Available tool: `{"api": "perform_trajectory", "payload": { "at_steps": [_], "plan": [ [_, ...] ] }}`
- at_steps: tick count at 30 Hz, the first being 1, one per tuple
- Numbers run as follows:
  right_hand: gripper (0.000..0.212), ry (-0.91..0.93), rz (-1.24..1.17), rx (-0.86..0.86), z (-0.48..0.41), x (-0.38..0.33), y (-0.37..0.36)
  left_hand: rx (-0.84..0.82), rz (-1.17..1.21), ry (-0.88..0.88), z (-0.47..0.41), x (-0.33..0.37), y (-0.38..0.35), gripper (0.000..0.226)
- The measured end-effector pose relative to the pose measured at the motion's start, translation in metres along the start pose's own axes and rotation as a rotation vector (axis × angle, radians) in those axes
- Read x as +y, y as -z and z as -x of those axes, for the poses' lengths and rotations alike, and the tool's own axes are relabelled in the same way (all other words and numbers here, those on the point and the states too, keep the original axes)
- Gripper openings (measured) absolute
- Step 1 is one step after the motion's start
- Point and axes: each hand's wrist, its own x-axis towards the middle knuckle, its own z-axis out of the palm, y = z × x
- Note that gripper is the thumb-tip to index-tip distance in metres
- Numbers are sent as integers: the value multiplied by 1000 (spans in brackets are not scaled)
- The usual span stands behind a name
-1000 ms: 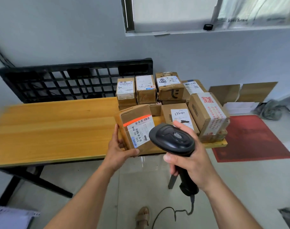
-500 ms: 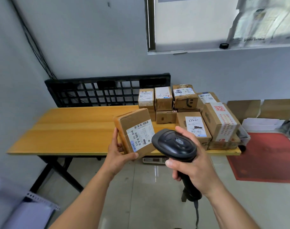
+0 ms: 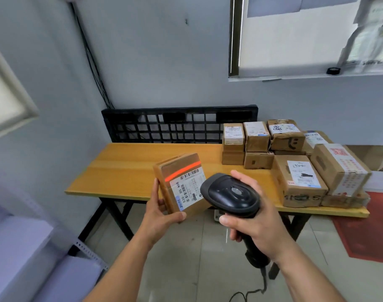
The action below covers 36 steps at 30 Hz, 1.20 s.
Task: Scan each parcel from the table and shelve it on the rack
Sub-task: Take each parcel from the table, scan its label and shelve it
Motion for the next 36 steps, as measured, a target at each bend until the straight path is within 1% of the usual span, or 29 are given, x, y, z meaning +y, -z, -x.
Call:
{"api": "perform_trajectory", "payload": {
  "at_steps": [2,5,12,17,20,22,27,36],
  "plan": [
    [87,-6,8,-10,-2,1,-28,10,0,-8,7,-2,30,121],
    [86,1,42,-35,-2,3,-74,45,12,-8,19,-8,82,127],
    [87,44,87,-59,-2,-3,-186,107,29,-76,56,-16,191,120],
    [91,95,141,-63,-4,-11,-253,194,28,-110,78,-23,260,111],
    [87,121,155,-74,-3,-18,-288,240,18,-107,97,-24,298,117],
    [86,128,144,-97,-3,-22,-310,275,13,-111,112,-20,319,110],
    [87,181,140,-198,-5,-28,-358,424,-41,-169,144,-10,369,100],
    [87,262,45,-447,-12,-41,-435,785,-93,-226,217,18,445,97]
  ]
}}
